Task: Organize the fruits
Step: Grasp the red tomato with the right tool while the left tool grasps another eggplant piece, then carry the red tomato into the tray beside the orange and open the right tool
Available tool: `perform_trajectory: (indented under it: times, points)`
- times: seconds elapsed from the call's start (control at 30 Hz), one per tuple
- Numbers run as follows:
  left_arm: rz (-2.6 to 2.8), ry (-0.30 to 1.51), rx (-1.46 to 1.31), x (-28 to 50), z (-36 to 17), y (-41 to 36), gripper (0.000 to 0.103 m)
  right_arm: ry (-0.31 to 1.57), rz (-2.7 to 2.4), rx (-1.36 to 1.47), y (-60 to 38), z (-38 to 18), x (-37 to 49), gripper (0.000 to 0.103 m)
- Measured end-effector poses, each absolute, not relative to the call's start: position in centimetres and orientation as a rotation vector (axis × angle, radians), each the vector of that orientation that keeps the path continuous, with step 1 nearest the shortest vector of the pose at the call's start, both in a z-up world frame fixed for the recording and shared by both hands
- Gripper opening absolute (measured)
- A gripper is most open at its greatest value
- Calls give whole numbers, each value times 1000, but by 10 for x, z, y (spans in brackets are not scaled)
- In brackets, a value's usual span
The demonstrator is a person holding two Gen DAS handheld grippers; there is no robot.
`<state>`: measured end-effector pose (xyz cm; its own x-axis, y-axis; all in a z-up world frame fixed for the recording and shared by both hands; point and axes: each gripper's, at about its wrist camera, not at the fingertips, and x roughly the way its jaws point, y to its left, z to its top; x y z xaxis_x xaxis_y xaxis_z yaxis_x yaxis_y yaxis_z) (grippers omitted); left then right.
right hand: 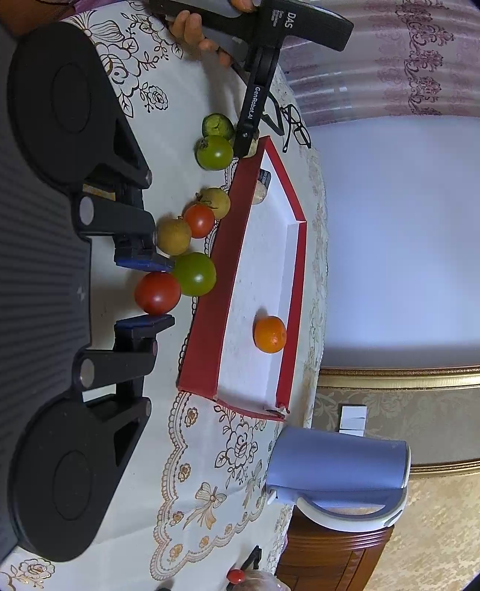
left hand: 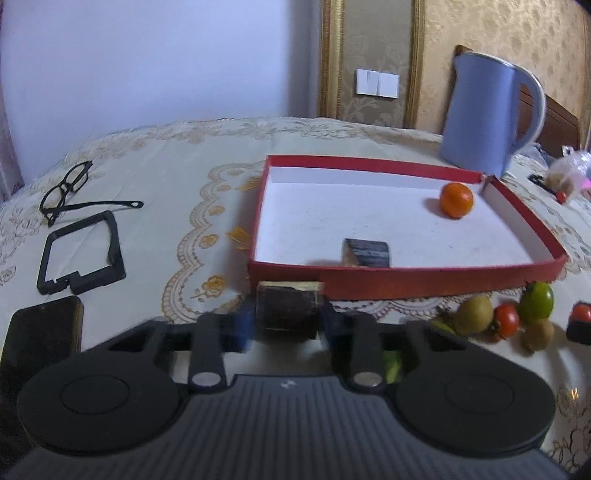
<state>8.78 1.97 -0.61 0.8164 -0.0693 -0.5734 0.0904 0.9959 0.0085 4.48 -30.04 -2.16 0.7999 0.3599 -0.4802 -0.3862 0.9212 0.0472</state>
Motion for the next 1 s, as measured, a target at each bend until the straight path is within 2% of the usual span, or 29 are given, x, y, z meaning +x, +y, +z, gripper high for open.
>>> perform_trajectory:
  times: [0.63,1.0]
  points:
    - [46,497,-67,62,9,24,29,457,405,-78,-290,-9,42,24]
    - [93,490,-113,63,-2,25,29,424,414,-100,-277,4,55,24]
